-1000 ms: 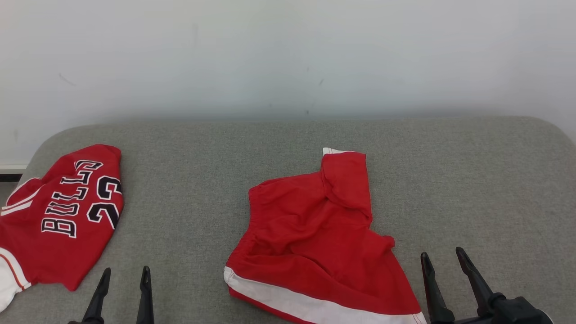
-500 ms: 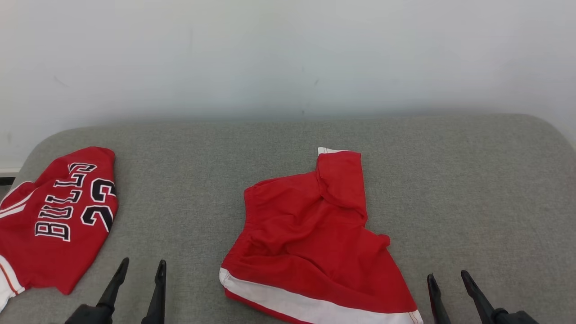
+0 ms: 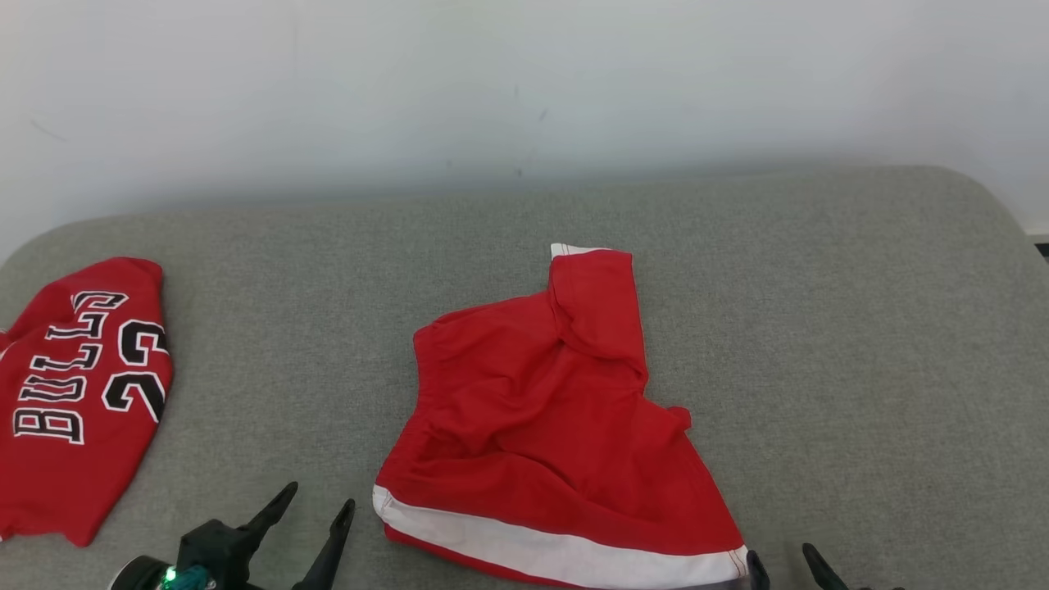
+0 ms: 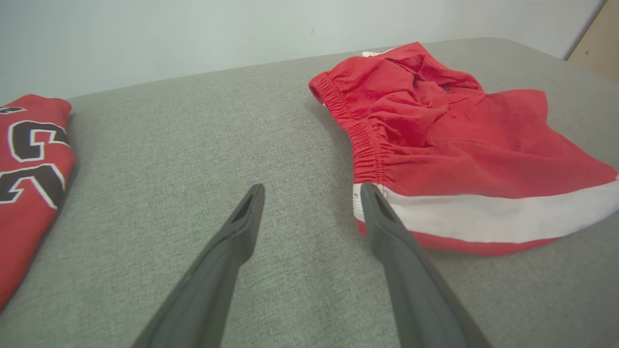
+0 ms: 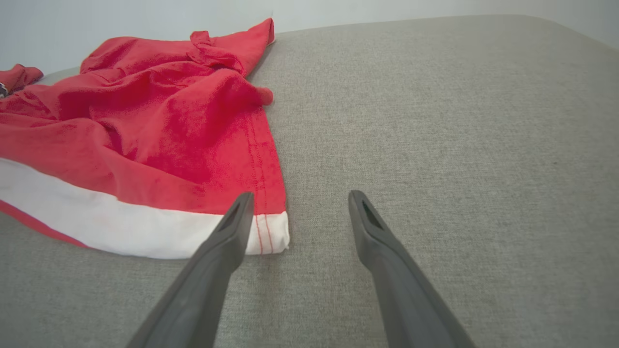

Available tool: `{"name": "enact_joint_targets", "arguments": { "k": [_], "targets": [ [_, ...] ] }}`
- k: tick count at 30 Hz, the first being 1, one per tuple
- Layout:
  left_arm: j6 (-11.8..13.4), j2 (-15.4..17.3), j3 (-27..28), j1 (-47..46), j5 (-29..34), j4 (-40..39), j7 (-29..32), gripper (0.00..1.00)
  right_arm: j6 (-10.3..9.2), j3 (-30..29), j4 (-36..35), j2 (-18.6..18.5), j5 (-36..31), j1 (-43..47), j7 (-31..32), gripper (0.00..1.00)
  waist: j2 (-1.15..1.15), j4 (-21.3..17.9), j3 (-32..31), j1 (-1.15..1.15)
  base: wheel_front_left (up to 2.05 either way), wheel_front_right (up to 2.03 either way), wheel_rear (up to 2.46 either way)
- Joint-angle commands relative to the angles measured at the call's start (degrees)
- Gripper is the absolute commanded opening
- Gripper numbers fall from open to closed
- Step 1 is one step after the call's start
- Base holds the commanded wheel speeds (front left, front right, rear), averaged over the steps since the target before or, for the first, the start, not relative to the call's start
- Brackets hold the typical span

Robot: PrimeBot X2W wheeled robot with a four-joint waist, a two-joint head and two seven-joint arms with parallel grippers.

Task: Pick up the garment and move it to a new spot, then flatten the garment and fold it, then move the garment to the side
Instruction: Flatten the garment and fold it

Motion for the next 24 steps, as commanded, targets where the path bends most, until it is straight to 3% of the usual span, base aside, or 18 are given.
{"name": "enact_joint_targets", "arguments": {
  "k": [1, 6, 12, 24],
  "targets": [
    [0.08, 0.54, -1.12, -1.25, -1.15, 0.64, -0.19, 1.00, -0.13, 0.32, 0.78, -0.24, 0.54, -0.88, -0.44, 1.00, 0.00, -0.28, 0.68, 0.00, 0.00, 0.00, 0.00],
    [0.09, 2.59, -7.74, -5.28, -3.33, 4.13, -1.07, 1.00, -0.13, 2.74, 5.73, -0.13, 1.34, -4.18, -1.21, 1.00, 0.00, -0.58, 1.88, 0.00, 0.00, 0.00, 0.00],
    [0.08, 2.59, -12.77, -9.30, -5.73, 8.31, -2.85, 1.00, -0.13, 4.81, 10.27, 0.31, 2.01, -6.78, -1.91, 1.00, 0.00, -0.43, 2.38, 0.00, 0.00, 0.00, 0.00],
    [0.09, 3.46, -24.91, -15.81, -10.87, 11.75, -3.75, 1.00, -0.13, 7.20, 14.19, 0.70, 2.48, -9.97, -2.11, 1.00, 0.00, -1.25, 2.93, 0.00, 0.00, 0.00, 0.00]
  ]
}}
